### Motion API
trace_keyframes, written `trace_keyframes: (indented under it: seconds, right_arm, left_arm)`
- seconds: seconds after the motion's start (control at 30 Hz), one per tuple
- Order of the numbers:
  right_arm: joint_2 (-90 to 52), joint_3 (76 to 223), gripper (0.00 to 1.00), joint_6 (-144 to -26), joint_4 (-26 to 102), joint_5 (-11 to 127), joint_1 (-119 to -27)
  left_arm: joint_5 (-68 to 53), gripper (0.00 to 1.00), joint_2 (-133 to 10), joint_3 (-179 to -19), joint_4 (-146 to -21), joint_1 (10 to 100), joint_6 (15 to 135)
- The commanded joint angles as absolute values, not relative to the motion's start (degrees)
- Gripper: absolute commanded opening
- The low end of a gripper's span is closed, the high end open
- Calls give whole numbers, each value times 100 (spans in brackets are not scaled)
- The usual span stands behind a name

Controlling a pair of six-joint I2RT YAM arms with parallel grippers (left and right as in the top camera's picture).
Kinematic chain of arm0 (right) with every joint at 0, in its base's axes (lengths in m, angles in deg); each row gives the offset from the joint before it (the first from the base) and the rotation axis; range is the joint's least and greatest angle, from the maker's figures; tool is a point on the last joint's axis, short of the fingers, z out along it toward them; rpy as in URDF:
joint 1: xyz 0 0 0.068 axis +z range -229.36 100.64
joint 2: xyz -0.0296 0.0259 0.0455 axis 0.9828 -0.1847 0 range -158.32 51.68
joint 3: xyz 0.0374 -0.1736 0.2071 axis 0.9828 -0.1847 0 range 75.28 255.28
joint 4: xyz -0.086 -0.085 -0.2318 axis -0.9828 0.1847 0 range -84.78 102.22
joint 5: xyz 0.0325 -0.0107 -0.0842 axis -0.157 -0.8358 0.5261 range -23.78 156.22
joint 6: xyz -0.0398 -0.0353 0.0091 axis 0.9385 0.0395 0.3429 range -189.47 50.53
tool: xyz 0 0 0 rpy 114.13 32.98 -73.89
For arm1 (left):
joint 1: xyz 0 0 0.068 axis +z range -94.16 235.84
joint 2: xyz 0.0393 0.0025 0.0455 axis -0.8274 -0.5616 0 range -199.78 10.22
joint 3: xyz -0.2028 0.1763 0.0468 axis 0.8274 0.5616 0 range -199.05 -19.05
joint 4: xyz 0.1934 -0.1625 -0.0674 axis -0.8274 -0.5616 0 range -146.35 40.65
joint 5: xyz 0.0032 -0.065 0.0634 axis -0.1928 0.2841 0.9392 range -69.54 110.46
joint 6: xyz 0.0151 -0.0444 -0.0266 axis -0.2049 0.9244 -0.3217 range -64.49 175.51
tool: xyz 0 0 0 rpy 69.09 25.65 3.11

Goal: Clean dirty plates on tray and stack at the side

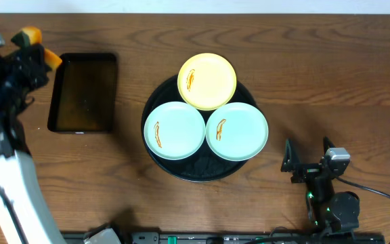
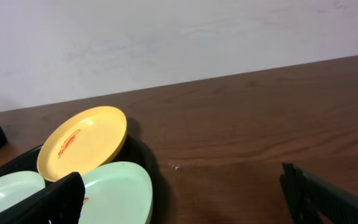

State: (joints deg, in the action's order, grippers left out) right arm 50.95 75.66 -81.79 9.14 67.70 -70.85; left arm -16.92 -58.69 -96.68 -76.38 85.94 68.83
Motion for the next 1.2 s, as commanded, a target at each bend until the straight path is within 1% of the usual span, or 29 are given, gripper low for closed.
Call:
trace_keyframes:
  seconds: [0.0,0.07,0.2,0.3,0.33,0.4,0.47,0.53,0.6,0.7,0.8,0.9,1.03,1.1,1.17]
  right_arm:
    - [5093,7560,99,-7960,930,6907,-7146]
    - [5093,7560,99,-7668,930,6901,-7146]
    - [5093,7560,99,-7635,781,6864,-7146]
    - [5093,7560,99,-7648,527,6728,-7146]
    - [5093,7560,99,-7652,311,6708,-7146]
    - [5093,7560,99,-7665,-45,6287,-7146]
    - [5093,7562,99,-7663,-535,5358,-7146]
    - [5088,7562,99,-7668,-891,4792,-7146]
    - [5062,7614,99,-7670,-1158,4665,-7146]
    - [4868,7988,99,-7659,-1053,4479,-7148]
    - [4229,8814,99,-7305,-515,4160,-7148]
    - [3206,9890,99,-6671,420,3839,-7148]
    - [1224,11771,99,-5912,2464,3655,-7146]
    - [230,12746,99,-5751,3496,3568,-7146]
    - [-601,13614,99,-5744,4248,3397,-7146]
  left_arm:
    - [-1725,7,-5727,-9650,-8186,8470,6936]
    - [-1732,7,-5681,-9650,-8643,8310,6936]
    - [-1747,7,-5724,-9606,-9570,7912,6920]
    - [-1749,7,-5862,-9550,-10130,7407,6490]
    - [-1743,7,-5952,-9521,-10359,7029,6131]
    - [-1625,7,-6070,-9491,-10530,6636,5987]
    - [-1290,8,-6258,-9440,-10589,6229,6064]
    - [-888,7,-6513,-9351,-10551,5869,6190]
    - [-558,7,-6854,-9239,-10453,5556,6381]
    - [-540,8,-7407,-9143,-10250,5235,6398]
    - [-543,8,-7960,-9143,-10012,5034,6453]
    - [-540,7,-8362,-9143,-9771,4916,6619]
    - [-540,7,-8846,-9143,-9480,4802,6914]
    - [-540,7,-9068,-9143,-9445,4798,7104]
    - [-540,7,-9245,-9143,-9467,4798,7224]
